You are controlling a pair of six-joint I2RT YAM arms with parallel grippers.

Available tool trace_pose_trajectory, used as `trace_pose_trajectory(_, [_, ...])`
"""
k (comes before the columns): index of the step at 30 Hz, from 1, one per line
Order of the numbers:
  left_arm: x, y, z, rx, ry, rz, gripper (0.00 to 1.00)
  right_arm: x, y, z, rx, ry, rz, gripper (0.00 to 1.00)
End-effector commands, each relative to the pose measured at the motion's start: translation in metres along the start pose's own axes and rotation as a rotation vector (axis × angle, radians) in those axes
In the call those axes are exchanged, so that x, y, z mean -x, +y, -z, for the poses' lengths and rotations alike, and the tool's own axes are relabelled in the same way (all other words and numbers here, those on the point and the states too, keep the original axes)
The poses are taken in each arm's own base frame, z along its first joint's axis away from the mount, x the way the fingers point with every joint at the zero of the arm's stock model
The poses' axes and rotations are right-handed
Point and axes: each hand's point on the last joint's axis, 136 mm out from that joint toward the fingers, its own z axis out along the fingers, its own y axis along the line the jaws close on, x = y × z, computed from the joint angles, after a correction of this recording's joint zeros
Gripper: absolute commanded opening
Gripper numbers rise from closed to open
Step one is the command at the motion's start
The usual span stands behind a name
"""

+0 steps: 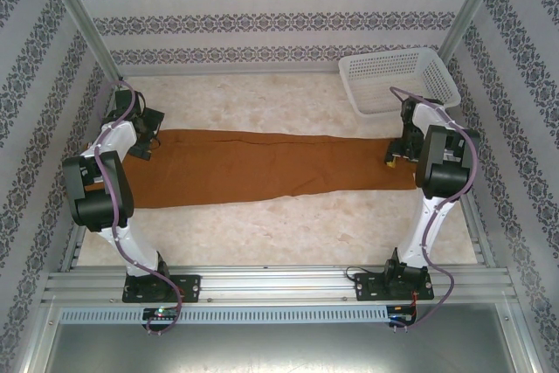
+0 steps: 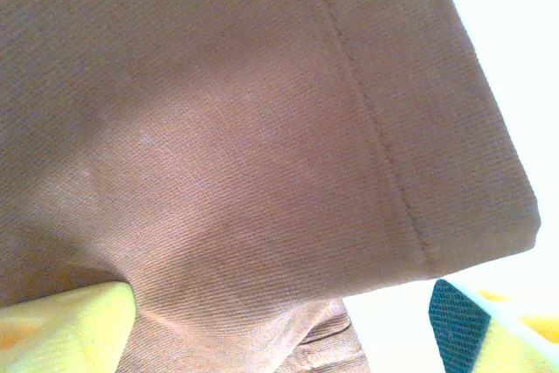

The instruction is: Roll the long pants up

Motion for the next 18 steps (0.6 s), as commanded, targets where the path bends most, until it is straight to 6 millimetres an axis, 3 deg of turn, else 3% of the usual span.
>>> trace_pose_trajectory(1, [0.005,-0.007,0.013,-0.034,-0.018,0.011,1.00,-0.046,0.013,-0.018,0.016,0.192,0.052,0.81])
trace_pose_trajectory(7, [0.006,-0.006,0.016,-0.038,-0.025,0.012,1.00,-0.074,0.032,-0.023,0.074,0.256,0.044,0.72])
trace_pose_trajectory(13, [0.004,-0.008,0.014,-0.046,-0.013,0.018,1.00,-0.086,0.040,-0.020,0.131,0.261,0.014,0.70])
trace_pose_trajectory(16, [0.005,-0.008,0.015,-0.047,-0.017,0.017,1.00,-0.099,0.048,-0.020,0.163,0.278,0.006,0.49])
trace_pose_trajectory(18, [0.005,-0.007,0.015,-0.045,-0.018,0.021,1.00,-0.109,0.058,-0.024,0.216,0.279,-0.006,0.46])
